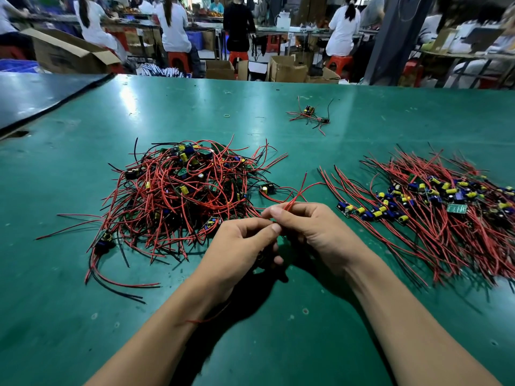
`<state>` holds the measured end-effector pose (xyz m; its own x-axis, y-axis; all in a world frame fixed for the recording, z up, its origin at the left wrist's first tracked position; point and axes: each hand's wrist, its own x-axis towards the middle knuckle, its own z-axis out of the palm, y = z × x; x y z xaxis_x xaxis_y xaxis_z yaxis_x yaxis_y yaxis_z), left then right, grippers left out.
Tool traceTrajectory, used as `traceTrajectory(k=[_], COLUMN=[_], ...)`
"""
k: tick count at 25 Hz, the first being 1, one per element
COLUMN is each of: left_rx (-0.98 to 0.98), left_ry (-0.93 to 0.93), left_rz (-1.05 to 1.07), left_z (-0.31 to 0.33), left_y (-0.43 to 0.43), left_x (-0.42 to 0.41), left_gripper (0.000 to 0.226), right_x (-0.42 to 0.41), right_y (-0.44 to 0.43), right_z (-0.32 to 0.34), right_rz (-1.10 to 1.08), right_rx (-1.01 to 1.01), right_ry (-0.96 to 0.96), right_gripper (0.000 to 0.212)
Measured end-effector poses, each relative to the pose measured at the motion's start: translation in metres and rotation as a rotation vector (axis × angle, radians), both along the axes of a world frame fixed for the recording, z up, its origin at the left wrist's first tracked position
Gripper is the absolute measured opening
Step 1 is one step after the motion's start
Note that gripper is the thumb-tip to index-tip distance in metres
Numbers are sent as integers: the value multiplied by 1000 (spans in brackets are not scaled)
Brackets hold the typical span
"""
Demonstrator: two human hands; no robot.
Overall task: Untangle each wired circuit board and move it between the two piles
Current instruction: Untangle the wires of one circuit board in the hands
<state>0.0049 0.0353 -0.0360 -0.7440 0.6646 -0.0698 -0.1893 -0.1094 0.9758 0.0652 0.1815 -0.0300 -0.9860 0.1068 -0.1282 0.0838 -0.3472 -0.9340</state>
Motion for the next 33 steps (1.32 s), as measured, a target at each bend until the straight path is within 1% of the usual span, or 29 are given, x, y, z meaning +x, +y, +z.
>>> traceTrajectory(k=[2, 3, 6, 8, 14, 15, 17, 18, 19, 23, 25, 26, 30, 33], left_rx=[8, 10, -24, -47, -86, -91, -101, -112, -119, -64, -64, -65, -67, -63], left_ry=[-68, -73, 31, 95, 162, 169, 176, 180, 179, 46, 47, 57, 40, 18], left_rz=[-32, -40, -34, -32, -68, -73, -76, -72, -65, -14, 17, 25, -15, -73], left_z=[2, 3, 4, 4, 4, 4, 3, 2, 2, 2, 2, 2, 4, 5], left_y=[-2, -2, -3, -3, -2, -2, -4, -4, -4, -5, -5, -5, -6, -6], left_x=[-2, -3, -4, -4, -4, -4, -5, -5, -4, -5, -6, -6, -6, -6], left_gripper=[13, 12, 13, 14, 15, 14, 12, 12, 13, 19, 18, 17, 15, 16], right_x=[-2, -5, -12, -14, -17, -16, -15, -13, -12, -9, -10, -10, -9, -9], right_y=[1, 1, 3, 5, 7, 8, 11, 12, 13, 6, -4, -5, 5, 14], right_z=[-2, -3, -3, -1, 1, 2, 4, 5, 5, -1, -9, -11, -10, -8], right_rz=[-37, -81, -233, -304, -463, -462, -382, -325, -283, -215, -134, -131, -316, -455], right_rx=[18, 51, 119, 94, 28, -2, -131, -188, -195, 99, 158, 187, 281, 340], right_ry=[-27, -36, -7, -5, -42, -54, -104, -121, -125, -35, 19, 31, 2, 60], right_gripper=[29, 31, 35, 35, 46, 47, 49, 47, 44, 37, 35, 34, 41, 37])
